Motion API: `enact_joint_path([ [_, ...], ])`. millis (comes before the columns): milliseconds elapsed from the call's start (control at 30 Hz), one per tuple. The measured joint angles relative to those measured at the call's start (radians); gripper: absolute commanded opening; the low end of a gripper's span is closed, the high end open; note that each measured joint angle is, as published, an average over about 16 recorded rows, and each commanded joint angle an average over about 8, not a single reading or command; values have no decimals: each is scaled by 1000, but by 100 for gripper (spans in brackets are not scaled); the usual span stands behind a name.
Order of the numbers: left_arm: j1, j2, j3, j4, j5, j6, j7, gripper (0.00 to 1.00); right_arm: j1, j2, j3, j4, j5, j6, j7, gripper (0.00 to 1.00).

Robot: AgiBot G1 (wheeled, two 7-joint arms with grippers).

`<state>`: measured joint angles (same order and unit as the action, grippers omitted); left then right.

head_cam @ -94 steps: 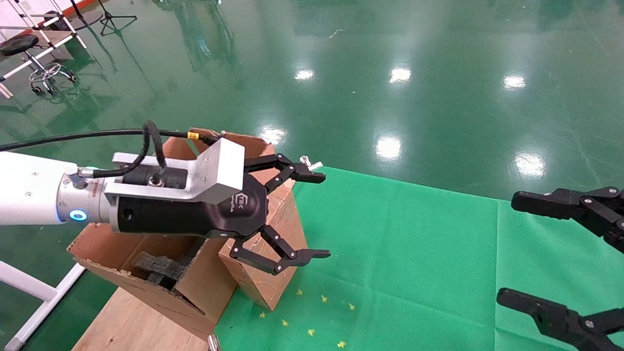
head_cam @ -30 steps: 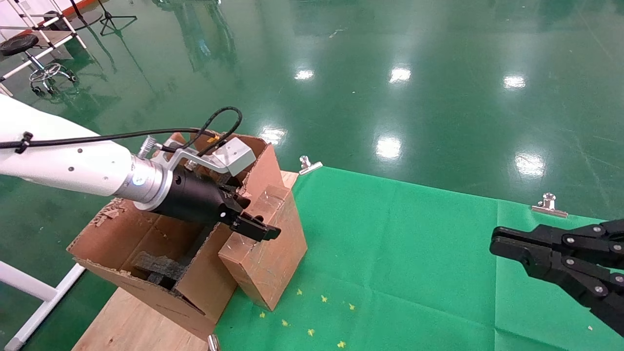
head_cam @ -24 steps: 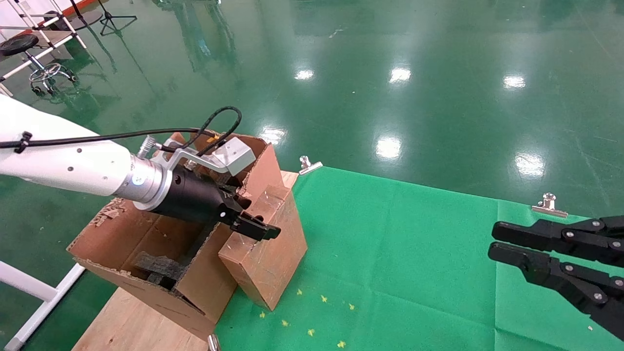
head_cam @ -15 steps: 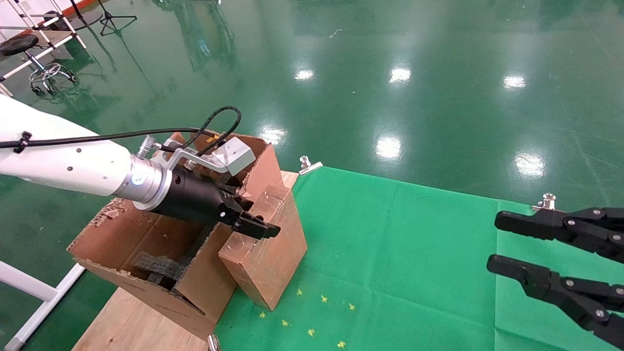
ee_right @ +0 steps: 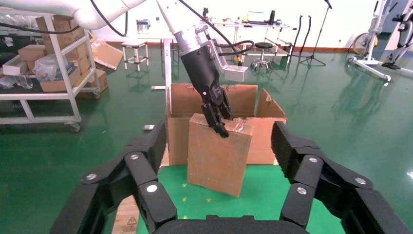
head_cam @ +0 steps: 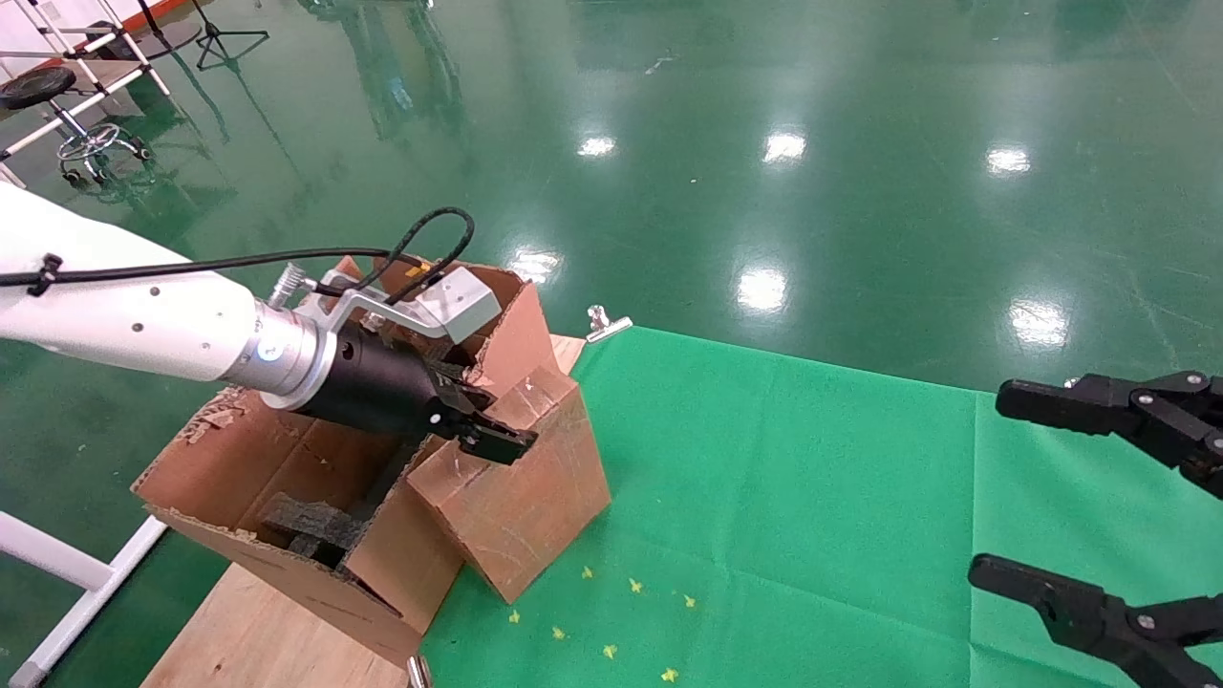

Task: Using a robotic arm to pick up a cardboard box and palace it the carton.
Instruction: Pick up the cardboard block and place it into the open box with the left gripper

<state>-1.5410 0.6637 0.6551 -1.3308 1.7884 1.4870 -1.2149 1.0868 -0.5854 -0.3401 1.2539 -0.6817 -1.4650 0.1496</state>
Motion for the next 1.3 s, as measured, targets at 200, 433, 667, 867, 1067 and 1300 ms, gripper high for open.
enact_joint_path([
  [200,-69,-21,-35,44,-41,12,57,0,0,0,0,0,0,0,0,100],
  [433,-220,-55,-96,164,-83,30,173,0,0,0,0,0,0,0,0,100],
  [667,-383,-85,-120,346,-47,39,358,0,0,0,0,0,0,0,0,100],
  [867,-453,-100,-94,519,43,11,535,0,0,0,0,0,0,0,0,100],
  [1067,-455,-97,-51,688,138,-57,672,0,0,0,0,0,0,0,0,100],
  [1300,-435,-60,-12,864,219,-153,722,0,0,0,0,0,0,0,0,100],
])
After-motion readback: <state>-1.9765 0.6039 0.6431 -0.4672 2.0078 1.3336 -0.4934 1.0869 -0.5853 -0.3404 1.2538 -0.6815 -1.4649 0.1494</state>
